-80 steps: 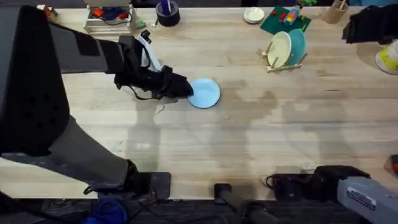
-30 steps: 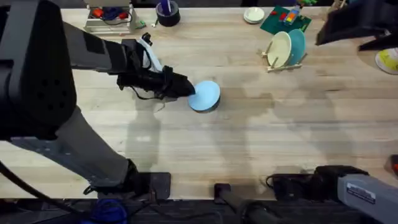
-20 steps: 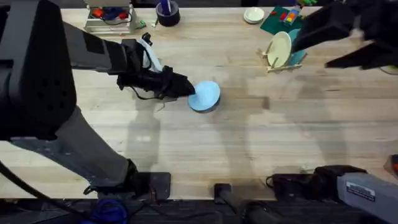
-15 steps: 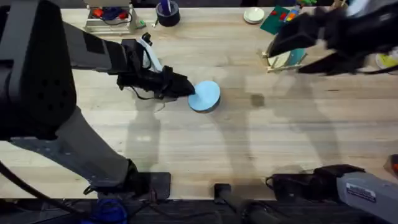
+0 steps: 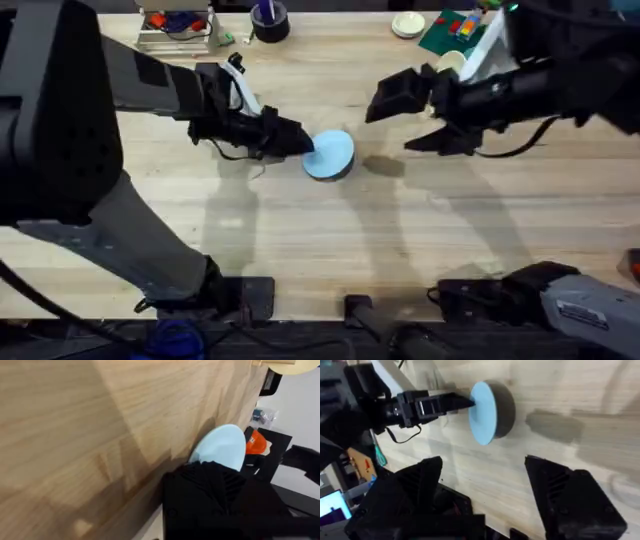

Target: Pick up the plates from the table one by one and place each into a slot on the dish rack.

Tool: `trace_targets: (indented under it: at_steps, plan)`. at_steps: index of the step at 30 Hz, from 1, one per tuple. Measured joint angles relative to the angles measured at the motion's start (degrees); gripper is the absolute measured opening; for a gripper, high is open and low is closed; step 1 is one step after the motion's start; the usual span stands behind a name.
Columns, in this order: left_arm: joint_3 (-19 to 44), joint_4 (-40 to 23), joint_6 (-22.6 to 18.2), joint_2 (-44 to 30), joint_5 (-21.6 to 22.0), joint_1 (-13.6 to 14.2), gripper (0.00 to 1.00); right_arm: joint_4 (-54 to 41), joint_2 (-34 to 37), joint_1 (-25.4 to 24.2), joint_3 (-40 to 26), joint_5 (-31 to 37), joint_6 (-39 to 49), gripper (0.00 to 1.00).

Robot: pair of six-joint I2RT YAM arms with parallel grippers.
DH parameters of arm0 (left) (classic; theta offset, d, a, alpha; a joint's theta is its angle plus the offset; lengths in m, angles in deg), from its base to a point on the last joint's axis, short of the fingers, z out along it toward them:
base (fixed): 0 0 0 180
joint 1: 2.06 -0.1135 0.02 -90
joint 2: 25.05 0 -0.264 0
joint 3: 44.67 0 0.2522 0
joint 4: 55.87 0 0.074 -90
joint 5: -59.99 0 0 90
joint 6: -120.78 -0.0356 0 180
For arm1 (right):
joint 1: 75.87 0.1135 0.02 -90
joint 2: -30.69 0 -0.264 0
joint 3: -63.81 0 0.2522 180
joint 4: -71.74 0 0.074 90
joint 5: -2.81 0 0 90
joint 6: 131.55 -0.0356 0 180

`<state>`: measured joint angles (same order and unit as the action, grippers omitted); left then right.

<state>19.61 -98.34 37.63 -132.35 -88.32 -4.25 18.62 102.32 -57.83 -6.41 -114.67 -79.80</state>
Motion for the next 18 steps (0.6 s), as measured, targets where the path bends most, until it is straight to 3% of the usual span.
trace_targets:
  at_steps: [7,18]
  plan:
    - [0.0,0.0,0.0,0.0,0.0,0.0,0.042,4.2,1.4,1.9,1.7,0.0,-3.2,0.995]
    - [0.0,0.0,0.0,0.0,0.0,0.0,0.042,13.6,13.2,5.1,1.8,0.0,-4.7,0.994]
